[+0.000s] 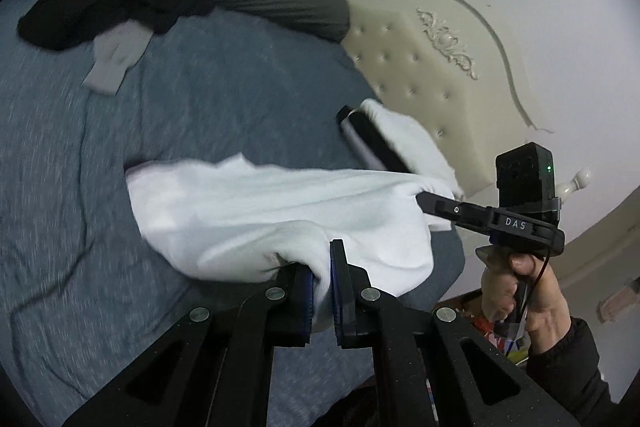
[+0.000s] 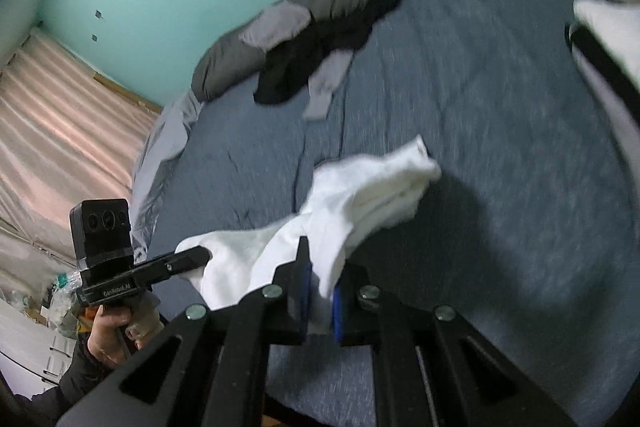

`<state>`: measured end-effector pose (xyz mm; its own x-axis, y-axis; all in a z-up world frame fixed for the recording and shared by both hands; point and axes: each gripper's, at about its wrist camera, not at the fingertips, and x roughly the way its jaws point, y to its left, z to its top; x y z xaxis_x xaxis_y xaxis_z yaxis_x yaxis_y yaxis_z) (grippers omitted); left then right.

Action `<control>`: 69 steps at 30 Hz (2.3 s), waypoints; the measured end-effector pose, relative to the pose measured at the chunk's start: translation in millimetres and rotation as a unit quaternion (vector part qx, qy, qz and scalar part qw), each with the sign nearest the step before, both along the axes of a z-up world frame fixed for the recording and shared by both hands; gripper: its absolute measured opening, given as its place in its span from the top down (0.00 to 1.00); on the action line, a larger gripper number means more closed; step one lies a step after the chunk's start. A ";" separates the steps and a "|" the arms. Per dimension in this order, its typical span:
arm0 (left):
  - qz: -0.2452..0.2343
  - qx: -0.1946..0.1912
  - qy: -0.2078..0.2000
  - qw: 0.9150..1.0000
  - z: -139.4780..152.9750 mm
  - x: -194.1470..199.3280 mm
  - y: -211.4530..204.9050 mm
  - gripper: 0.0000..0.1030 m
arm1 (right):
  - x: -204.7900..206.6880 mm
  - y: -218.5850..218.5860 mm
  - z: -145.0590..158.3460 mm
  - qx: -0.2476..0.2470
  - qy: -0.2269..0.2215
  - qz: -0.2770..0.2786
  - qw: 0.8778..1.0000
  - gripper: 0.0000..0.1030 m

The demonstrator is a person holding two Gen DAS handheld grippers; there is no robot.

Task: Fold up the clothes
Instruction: 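Close both grippers on the polo hem end and lift it off the bed, then carry the folded polo with both grippers toward the clothes stack by the headboard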

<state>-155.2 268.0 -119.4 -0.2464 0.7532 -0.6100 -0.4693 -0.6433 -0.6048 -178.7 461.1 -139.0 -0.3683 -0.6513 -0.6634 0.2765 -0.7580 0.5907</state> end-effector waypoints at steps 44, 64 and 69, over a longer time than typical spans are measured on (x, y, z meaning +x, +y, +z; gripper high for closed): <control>-0.083 0.020 0.109 0.990 210.3 -152.9 357.6 0.93 | -167.2 287.4 247.7 0.025 0.195 -0.125 0.972 0.93; -0.071 -0.001 0.126 0.989 213.1 -208.9 470.3 0.93 | -252.3 375.1 232.8 0.037 0.212 -0.166 0.962 0.93; -0.069 -0.006 0.134 0.989 212.3 -214.6 481.3 0.93 | -264.3 381.4 233.7 0.040 0.227 -0.168 0.958 0.93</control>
